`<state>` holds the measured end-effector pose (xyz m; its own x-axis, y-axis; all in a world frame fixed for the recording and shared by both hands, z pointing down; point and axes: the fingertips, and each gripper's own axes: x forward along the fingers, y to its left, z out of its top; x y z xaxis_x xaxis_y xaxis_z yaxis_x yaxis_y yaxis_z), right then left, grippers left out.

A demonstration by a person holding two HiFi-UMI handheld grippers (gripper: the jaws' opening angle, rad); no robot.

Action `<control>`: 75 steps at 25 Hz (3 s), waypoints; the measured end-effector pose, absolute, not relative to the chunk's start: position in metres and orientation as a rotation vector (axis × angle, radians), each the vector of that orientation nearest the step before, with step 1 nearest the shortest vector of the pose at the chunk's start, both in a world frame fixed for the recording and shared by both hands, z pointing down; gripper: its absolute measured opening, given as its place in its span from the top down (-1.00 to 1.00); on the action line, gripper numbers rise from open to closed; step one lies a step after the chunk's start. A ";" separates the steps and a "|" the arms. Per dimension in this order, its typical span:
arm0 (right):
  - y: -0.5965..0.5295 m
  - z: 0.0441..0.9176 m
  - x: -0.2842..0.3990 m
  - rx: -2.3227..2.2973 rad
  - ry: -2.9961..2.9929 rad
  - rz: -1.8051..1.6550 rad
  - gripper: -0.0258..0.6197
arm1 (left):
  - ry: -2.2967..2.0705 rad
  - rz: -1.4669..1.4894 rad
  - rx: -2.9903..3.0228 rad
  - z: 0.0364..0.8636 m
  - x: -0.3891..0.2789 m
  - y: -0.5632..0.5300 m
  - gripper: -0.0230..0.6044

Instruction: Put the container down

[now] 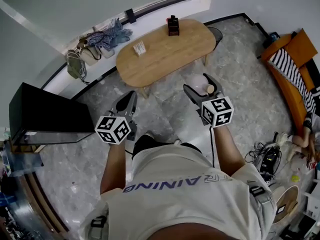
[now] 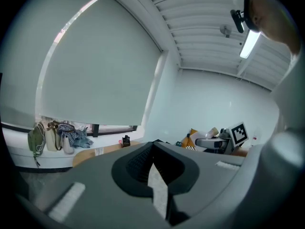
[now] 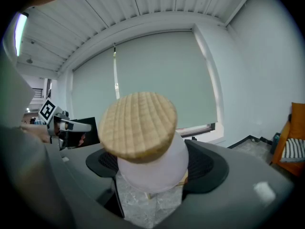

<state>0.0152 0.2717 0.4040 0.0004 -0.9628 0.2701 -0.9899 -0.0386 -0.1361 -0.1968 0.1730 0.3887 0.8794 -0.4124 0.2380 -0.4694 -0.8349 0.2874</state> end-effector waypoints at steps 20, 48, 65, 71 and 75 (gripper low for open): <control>0.154 0.421 0.148 2.276 -1.908 0.518 -0.35 | -0.387 0.293 2.716 0.409 -0.040 0.027 0.93; -0.166 0.423 0.296 1.639 -2.348 0.378 -0.35 | -1.028 0.235 2.535 0.407 0.093 -0.185 0.93; -0.240 0.516 0.245 1.465 -2.290 0.596 -0.35 | -1.184 0.324 2.383 0.473 0.029 -0.238 0.93; -0.274 0.594 0.211 1.417 -2.210 0.692 -0.35 | -1.153 0.385 2.358 0.516 0.011 -0.262 0.93; -0.288 0.653 0.194 1.368 -2.161 0.741 -0.35 | -1.149 0.411 2.329 0.550 0.008 -0.275 0.93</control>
<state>0.1944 -0.2883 0.6528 -0.3897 -0.6587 0.6436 -0.9150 0.3561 -0.1896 0.0077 -0.2746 0.5501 0.5969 -0.6478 0.4734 -0.8011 -0.5143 0.3062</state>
